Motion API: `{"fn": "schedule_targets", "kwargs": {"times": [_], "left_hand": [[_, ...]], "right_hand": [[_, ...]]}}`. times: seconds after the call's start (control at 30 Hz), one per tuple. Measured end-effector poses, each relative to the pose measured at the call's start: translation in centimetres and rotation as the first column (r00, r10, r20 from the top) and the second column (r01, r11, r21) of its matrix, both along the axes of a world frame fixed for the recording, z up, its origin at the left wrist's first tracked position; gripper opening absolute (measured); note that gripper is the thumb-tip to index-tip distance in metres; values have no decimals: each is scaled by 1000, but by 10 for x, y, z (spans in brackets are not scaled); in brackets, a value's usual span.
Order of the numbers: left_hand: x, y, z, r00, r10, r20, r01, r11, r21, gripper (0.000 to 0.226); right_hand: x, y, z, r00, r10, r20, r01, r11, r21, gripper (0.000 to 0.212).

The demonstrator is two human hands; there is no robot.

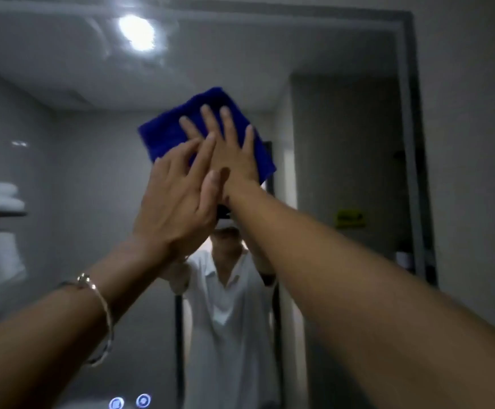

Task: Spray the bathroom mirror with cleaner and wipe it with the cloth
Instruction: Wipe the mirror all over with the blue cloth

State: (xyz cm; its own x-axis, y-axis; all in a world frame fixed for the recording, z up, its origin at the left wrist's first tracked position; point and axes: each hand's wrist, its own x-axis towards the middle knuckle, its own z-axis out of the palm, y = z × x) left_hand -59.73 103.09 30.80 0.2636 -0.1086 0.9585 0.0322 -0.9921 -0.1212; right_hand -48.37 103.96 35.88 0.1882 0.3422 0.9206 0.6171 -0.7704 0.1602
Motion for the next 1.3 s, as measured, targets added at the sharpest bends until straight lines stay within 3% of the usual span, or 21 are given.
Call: {"fn": "schedule_targets", "kwargs": {"times": [0.03, 0.07, 0.13, 0.23, 0.33, 0.47, 0.53, 0.67, 0.77, 0.87, 0.93, 1.03, 1.1, 1.2, 1.3], "left_hand": [[10, -2, 12, 1000, 19, 24, -18, 1000, -22, 66], [20, 0, 19, 997, 71, 23, -71, 997, -15, 68], [49, -4, 24, 995, 93, -17, -93, 996, -1, 66], [86, -42, 4, 999, -11, -47, 12, 999, 34, 62], [104, -52, -39, 986, -74, -151, 78, 997, 20, 59], [91, -37, -80, 979, -22, -205, 31, 999, 43, 58], [73, -19, -76, 980, 39, -194, -24, 996, 83, 60], [41, 5, -39, 994, 100, -34, -98, 994, 51, 57], [28, 9, -12, 990, 120, 72, -126, 989, 78, 57], [33, 3, 1, 984, 153, 89, -161, 982, 100, 54], [45, -4, -5, 981, 188, 47, -193, 970, 147, 55], [70, -23, -26, 998, 57, -33, -54, 996, 67, 57], [84, -39, -41, 997, -9, -71, 11, 999, 30, 59], [96, -50, -67, 987, -63, -147, 66, 998, 16, 59], [93, -48, -91, 977, -80, -199, 80, 997, -6, 57]], "right_hand": [[16, -24, 24, 979, 197, -46, -199, 979, -44, 72], [25, -56, 32, 967, 247, -59, -248, 969, -13, 73], [62, -98, 36, 962, 249, -109, -228, 958, 174, 75], [103, -132, -19, 963, 229, -139, -178, 934, 311, 76], [112, -146, -105, 969, 145, -199, -75, 944, 321, 80], [72, -113, -203, 972, 157, -172, -148, 987, 59, 94], [55, -91, -186, 977, 181, -110, -185, 982, -28, 90], [35, -64, -74, 975, 208, 73, -186, 955, -233, 80], [36, -60, 18, 969, 241, 45, -233, 962, -142, 76], [70, -95, 53, 961, 276, -24, -274, 960, 60, 76], [104, -131, 39, 969, 244, -48, -229, 950, 210, 74], [134, -162, -30, 981, 177, -78, -144, 938, 315, 76], [130, -155, -99, 987, 137, -84, -111, 961, 253, 79], [103, -134, -208, 985, 168, 31, -167, 985, -35, 91], [97, -128, -217, 967, 242, 80, -222, 955, -197, 99]]}}
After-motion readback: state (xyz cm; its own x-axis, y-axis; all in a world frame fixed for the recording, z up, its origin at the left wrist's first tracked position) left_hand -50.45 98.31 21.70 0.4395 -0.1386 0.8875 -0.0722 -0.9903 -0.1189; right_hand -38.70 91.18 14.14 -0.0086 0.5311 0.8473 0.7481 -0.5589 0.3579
